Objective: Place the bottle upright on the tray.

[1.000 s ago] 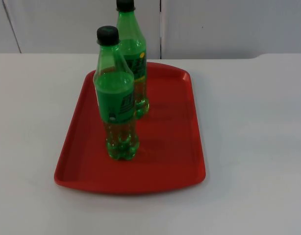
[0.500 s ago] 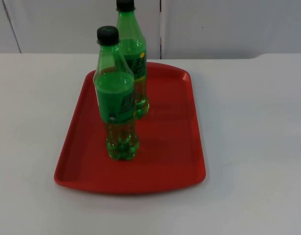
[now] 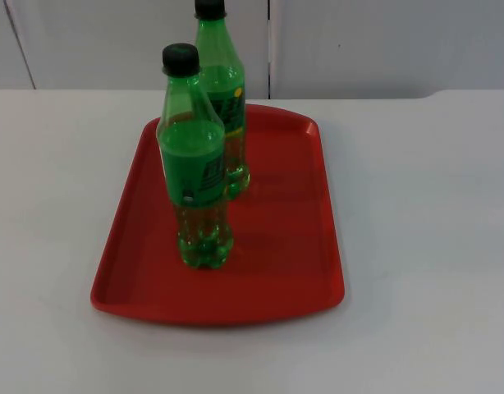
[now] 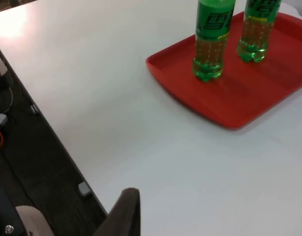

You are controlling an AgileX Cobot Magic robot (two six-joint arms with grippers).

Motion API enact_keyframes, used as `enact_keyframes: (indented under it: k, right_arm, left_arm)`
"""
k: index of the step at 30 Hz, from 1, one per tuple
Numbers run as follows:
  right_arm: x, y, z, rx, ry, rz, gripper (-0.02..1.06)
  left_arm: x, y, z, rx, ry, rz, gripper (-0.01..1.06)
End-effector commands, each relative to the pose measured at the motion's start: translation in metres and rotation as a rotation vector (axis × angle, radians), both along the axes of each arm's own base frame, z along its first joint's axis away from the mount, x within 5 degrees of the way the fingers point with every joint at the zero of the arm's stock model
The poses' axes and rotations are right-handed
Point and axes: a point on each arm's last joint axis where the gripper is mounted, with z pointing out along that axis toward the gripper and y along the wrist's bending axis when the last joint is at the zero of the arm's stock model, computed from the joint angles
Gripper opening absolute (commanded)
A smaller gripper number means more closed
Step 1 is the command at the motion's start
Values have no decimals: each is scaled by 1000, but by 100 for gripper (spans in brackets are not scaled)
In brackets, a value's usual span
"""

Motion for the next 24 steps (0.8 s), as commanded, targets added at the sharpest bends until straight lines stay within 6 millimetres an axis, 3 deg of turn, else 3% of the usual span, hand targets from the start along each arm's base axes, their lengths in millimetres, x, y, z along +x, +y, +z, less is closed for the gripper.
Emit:
enact_keyframes:
  k: [1,2,24]
  right_arm:
    - [1,0,-2,-8,-5,6,101]
    - [1,0,-2,-8,-5,6,105]
    - [3,-2,-2,0,8,-45,105]
  left_arm:
    - [0,0,-1,2,-2,-5,93]
    - [0,0,-1,2,-2,-5,93]
    - [0,0,-1,2,-2,-8,93]
